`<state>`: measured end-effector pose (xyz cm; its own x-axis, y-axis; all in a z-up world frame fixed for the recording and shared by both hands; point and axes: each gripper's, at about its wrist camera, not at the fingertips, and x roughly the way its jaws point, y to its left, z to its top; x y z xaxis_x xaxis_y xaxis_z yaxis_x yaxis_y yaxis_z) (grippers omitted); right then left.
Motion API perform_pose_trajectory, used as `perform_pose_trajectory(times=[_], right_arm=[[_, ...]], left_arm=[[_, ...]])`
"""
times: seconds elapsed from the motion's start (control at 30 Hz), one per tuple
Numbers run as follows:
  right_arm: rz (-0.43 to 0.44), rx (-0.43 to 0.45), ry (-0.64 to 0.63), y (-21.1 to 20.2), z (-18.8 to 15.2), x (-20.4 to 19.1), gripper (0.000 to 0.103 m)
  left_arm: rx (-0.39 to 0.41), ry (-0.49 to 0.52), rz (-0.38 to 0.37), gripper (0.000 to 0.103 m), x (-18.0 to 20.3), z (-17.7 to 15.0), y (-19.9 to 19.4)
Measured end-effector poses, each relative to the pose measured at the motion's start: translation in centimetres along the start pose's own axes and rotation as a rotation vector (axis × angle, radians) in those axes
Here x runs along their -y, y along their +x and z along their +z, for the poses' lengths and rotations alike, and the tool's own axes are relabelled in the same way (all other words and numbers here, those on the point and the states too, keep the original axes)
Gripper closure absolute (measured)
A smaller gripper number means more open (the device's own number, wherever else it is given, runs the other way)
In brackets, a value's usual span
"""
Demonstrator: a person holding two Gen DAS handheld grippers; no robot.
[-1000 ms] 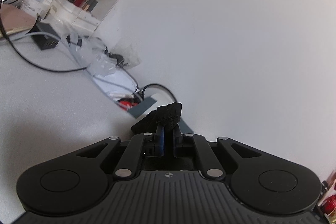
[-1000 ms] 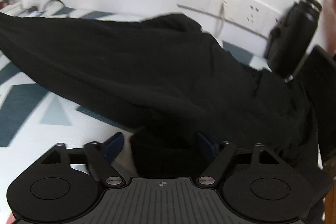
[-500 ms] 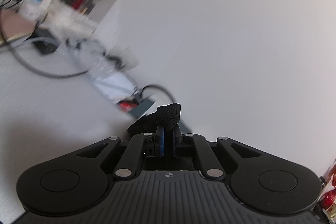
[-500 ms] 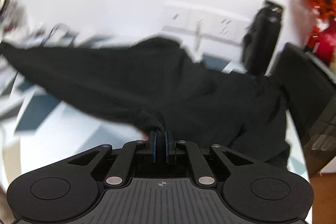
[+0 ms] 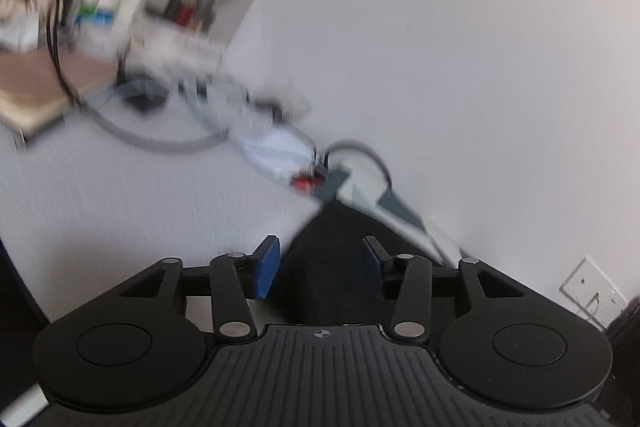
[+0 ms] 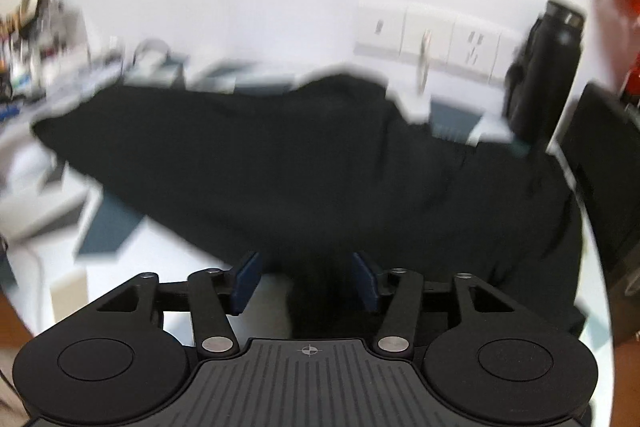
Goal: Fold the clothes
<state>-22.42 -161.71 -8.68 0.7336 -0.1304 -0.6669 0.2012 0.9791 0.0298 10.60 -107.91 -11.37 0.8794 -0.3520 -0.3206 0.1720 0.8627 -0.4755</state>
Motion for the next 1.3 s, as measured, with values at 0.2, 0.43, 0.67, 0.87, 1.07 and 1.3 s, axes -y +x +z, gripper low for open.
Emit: perform_pose_trajectory(times=[0.2, 0.43, 0.67, 0.87, 1.07, 1.3], right_arm=[[-0.052, 0.148, 0.049, -1.4, 6.4, 2.6, 0.054], [-0.173, 0.198, 0.099, 3.7, 13.1, 9.0, 0.053], [-0.179, 0.053, 0.213, 15.6, 13.2, 15.0, 0.061], [-0.147, -0.035, 0.195, 21.7, 12.1, 15.6, 0.060], [-0.105, -0.082, 0.107, 23.7, 12.2, 14.2, 0.055], [-0.091, -0.112, 0.080, 24.0, 12.9, 13.5, 0.079]], left_arm=[[0.053, 0.093, -0.124, 0.049, 6.0, 3.7, -0.7], [-0.106, 0.281, -0.268, 0.039, 16.5, 1.2, 6.9], [-0.321, 0.275, -0.266, 0.039, 21.2, -8.5, 17.0], [-0.367, 0.267, -0.268, 0.029, 20.9, -11.1, 19.4], [-0.397, 0.269, -0.276, 0.020, 20.8, -10.8, 19.8], [-0.402, 0.339, -0.264, 0.013, 22.0, -11.3, 19.8]])
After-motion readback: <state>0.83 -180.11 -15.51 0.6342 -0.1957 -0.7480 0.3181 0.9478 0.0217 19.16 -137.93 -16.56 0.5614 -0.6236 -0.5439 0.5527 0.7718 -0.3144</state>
